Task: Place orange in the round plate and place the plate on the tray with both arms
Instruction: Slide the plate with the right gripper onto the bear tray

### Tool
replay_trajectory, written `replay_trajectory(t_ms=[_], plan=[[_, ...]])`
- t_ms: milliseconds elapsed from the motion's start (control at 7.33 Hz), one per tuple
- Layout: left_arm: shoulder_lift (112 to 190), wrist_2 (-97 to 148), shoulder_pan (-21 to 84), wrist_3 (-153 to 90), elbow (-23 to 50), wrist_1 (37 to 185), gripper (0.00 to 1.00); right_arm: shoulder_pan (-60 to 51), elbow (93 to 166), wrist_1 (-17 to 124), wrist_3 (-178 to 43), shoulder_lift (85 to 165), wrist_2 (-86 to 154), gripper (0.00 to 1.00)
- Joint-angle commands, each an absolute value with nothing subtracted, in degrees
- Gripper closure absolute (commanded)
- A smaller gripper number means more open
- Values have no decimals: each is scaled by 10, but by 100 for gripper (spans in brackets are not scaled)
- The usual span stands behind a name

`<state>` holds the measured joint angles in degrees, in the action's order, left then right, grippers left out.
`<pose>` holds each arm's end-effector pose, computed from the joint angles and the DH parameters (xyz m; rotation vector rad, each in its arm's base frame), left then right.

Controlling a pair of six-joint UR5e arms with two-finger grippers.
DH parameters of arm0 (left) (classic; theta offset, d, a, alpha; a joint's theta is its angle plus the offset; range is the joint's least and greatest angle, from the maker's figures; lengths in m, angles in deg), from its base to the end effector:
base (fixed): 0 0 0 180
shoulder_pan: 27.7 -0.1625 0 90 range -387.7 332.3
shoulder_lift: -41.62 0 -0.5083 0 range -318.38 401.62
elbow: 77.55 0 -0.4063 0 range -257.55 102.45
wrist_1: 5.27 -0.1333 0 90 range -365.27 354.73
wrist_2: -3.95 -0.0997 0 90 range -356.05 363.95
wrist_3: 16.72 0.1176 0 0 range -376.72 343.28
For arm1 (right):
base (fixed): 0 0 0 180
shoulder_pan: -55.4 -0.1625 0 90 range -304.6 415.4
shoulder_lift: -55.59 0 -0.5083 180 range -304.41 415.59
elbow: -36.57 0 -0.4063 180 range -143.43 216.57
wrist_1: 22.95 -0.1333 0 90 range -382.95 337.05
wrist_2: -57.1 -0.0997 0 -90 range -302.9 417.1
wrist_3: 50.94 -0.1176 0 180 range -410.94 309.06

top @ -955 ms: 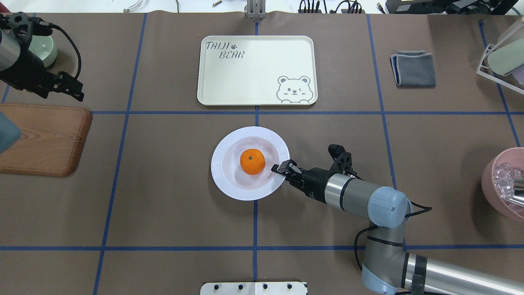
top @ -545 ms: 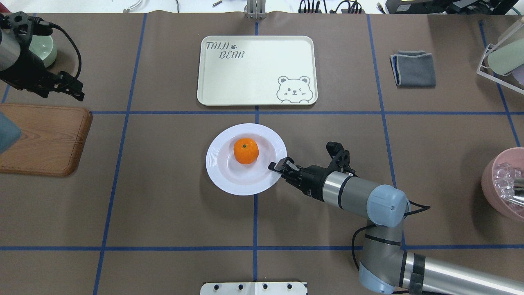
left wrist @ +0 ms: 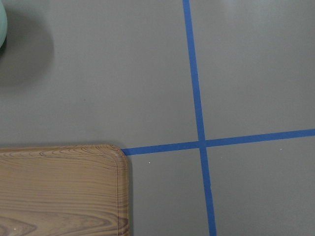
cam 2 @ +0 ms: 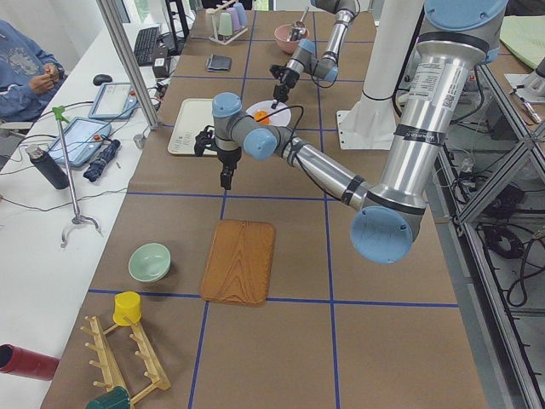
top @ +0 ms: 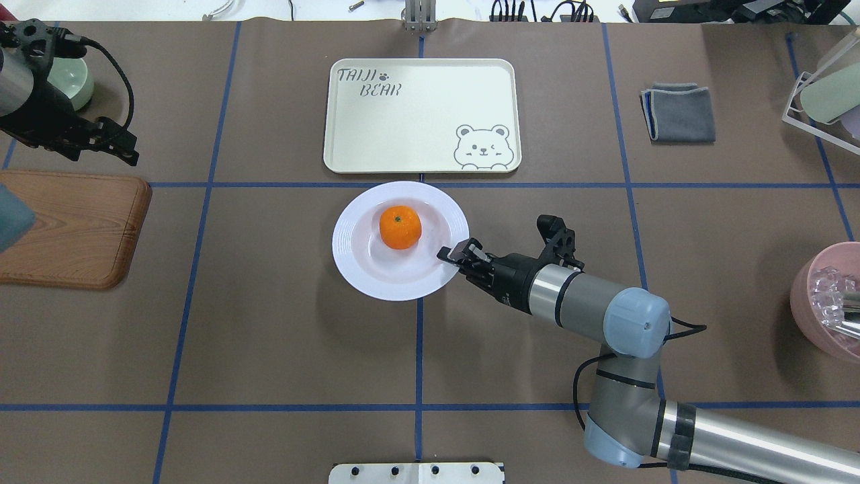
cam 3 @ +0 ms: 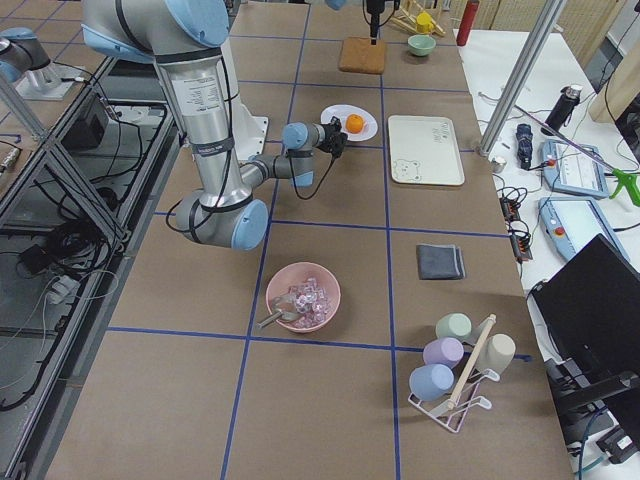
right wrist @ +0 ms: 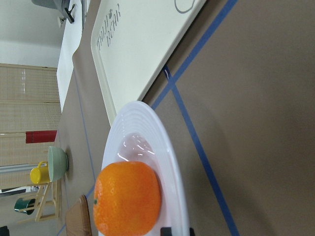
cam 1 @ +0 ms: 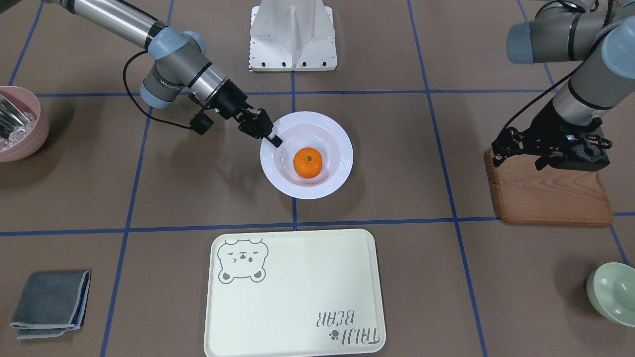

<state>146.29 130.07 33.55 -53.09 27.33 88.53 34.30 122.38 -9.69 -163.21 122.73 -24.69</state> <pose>0.2410 -0.5723 0.4784 0.1443 0.8176 0.0581 -0.5886 -0.3880 0.3906 0.0940 -1.7085 0.6879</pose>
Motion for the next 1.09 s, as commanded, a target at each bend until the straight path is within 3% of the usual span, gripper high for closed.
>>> replay_trajectory(t_ms=[0, 545, 955], plan=[[1462, 1301, 336, -531, 277, 885, 3, 295, 1189, -77, -1630, 1196, -245, 100], [1463, 1295, 343, -529, 279, 888, 3, 203, 1017, -30, -1673, 1082, -247, 100], [1442, 1294, 353, -524, 306, 889, 3, 200, 975, 42, -1796, 1009, -205, 99]])
